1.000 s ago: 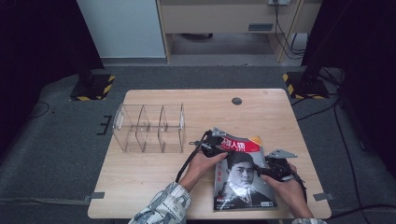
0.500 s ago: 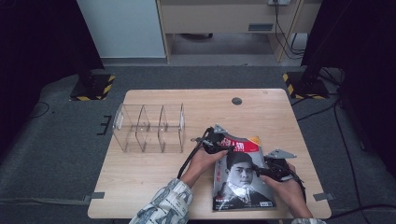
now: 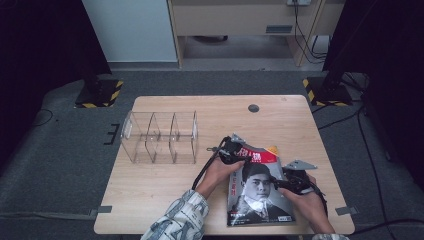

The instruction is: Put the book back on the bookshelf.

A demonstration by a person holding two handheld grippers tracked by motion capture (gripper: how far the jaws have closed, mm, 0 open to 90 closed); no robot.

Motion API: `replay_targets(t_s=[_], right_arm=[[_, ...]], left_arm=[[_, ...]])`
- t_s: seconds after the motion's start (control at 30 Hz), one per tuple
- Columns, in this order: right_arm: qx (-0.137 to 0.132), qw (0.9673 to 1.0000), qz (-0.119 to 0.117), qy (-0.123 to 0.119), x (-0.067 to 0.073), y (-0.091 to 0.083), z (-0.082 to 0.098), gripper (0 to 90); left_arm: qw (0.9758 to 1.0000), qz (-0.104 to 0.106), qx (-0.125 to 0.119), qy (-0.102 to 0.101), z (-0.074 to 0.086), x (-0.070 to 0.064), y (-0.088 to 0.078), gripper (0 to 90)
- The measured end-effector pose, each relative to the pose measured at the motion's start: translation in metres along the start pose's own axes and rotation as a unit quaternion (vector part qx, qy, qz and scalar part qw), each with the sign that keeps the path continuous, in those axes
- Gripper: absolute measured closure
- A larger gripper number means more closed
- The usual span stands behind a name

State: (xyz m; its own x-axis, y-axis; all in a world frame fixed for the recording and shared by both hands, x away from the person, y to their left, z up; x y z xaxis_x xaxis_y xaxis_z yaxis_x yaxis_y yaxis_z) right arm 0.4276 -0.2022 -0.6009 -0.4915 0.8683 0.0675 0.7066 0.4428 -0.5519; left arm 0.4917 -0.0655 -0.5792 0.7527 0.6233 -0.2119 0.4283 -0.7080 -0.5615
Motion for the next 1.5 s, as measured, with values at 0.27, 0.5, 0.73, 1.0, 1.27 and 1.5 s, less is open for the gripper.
replay_targets(t_s=[0.27,0.5,0.73,1.0,1.27,1.5], right_arm=[[-0.002,1.0000,0.000,-0.002,0.001,0.001,0.000,35.2],[0.002,0.9999,-0.007,0.013,0.000,0.000,-0.001,35.6],[-0.036,0.9981,0.030,0.041,-0.022,-0.015,-0.012,37.1],[-0.016,0.9950,0.081,0.056,-0.044,-0.020,-0.003,35.6],[-0.007,0.9943,0.089,0.058,-0.047,-0.019,0.001,34.2],[-0.011,0.9935,0.096,0.061,-0.051,-0.021,0.000,34.2]], left_arm=[[0.9995,0.012,-0.015,-0.025,-0.007,-0.003,-0.005,78.3],[0.9994,0.006,-0.019,-0.030,-0.011,-0.003,-0.008,81.7],[0.9989,0.004,-0.030,-0.036,-0.017,-0.002,-0.014,83.9],[0.9990,0.002,-0.036,-0.025,-0.022,-0.007,-0.018,85.2],[0.9987,0.004,-0.045,-0.024,-0.029,-0.010,-0.024,86.1],[0.9981,0.008,-0.060,-0.009,-0.042,-0.017,-0.043,86.5]])
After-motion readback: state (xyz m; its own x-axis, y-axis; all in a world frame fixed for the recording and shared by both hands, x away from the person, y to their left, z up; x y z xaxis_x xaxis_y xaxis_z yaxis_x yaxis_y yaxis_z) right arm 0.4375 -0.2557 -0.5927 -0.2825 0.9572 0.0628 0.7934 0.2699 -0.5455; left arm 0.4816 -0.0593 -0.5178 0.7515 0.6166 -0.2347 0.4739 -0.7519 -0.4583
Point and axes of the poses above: each handheld gripper's, and its own axes: y roughly forward along the jaws, z roughly out of its underside, x roughly to its left, the point moved 10 cm from there along y, roughly forward along the jaws, and after that the axes turned 8 degrees about -x, right-handed, at the moved point
